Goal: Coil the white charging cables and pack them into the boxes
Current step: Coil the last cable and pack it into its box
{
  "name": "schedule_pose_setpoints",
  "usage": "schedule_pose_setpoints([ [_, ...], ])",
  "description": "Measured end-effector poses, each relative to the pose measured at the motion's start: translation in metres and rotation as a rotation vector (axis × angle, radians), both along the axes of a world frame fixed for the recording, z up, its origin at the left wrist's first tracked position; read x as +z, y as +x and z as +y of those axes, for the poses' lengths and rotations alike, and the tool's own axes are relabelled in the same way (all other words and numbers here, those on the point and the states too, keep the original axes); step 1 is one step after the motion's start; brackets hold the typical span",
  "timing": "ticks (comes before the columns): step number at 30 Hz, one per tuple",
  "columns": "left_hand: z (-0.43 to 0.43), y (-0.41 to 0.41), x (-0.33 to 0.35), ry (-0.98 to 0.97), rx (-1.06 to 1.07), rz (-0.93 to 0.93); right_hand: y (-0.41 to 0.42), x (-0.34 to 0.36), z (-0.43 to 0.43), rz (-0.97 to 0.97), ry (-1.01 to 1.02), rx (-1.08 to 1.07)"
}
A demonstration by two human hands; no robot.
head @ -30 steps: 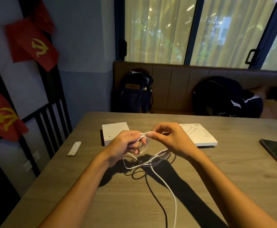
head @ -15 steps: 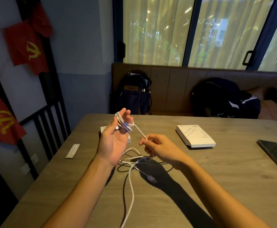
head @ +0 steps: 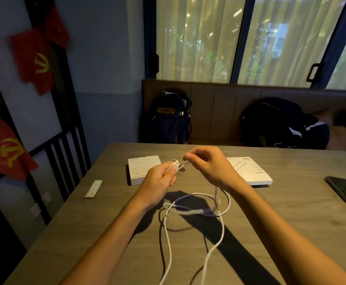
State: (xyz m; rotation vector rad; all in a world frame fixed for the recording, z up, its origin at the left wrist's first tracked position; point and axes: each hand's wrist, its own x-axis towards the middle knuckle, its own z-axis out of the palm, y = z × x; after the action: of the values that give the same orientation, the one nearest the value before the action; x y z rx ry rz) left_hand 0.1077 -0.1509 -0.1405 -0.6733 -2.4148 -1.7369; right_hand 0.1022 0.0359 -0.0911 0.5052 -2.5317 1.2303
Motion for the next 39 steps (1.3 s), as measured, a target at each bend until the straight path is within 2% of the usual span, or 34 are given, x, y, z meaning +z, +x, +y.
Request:
schedule_pose_setpoints([
  [2, 0.003, 0.003, 0.004, 0.065, -0.047, -0.098, -0.002, 0.001, 0.002, 0.002, -0.017, 0.010],
  [4, 0.001, 0.006, 0.009, 0.217, -0.114, -0.237, -0.002, 0.002, 0.002, 0.002, -0.088, 0.025],
  [8, 0.000, 0.013, 0.015, 0.797, -0.300, -0.536, 0.002, -0.003, -0.004, -0.016, -0.229, 0.060],
  [11, 0.006, 0.015, 0.016, 1.037, -0.347, -0.562, 0.005, -0.015, -0.012, -0.021, -0.099, 0.020],
  [14, 0.007, 0.011, 0.017, 1.051, -0.305, -0.485, 0.014, -0.028, -0.020, -0.119, 0.244, 0.081],
  [16, 0.005, 0.007, 0.016, 0.863, -0.184, -0.368, 0.019, -0.033, -0.024, -0.133, 0.392, 0.122],
  [19, 0.004, 0.004, 0.011, 0.254, 0.074, -0.065, 0.025, -0.020, -0.023, -0.079, 0.411, 0.116],
  [20, 0.003, 0.005, 0.010, 0.140, 0.096, -0.019, 0.026, -0.013, -0.021, -0.041, 0.414, 0.109],
  [25, 0.001, 0.005, 0.005, 0.071, -0.060, -0.099, 0.021, 0.010, -0.004, 0.073, 0.283, 0.061],
  [28, 0.003, 0.006, 0.003, 0.224, -0.213, -0.286, 0.014, 0.011, 0.002, 0.037, 0.109, 0.038],
  [33, 0.001, 0.016, 0.012, 0.709, -0.405, -0.573, 0.016, -0.001, -0.005, -0.026, -0.091, 0.051],
  [36, -0.001, 0.017, 0.018, 1.049, -0.368, -0.663, 0.020, -0.012, -0.011, -0.005, -0.038, 0.015],
  [39, 0.000, 0.014, 0.021, 1.159, -0.312, -0.602, 0.025, -0.024, -0.021, -0.024, 0.131, 0.011],
])
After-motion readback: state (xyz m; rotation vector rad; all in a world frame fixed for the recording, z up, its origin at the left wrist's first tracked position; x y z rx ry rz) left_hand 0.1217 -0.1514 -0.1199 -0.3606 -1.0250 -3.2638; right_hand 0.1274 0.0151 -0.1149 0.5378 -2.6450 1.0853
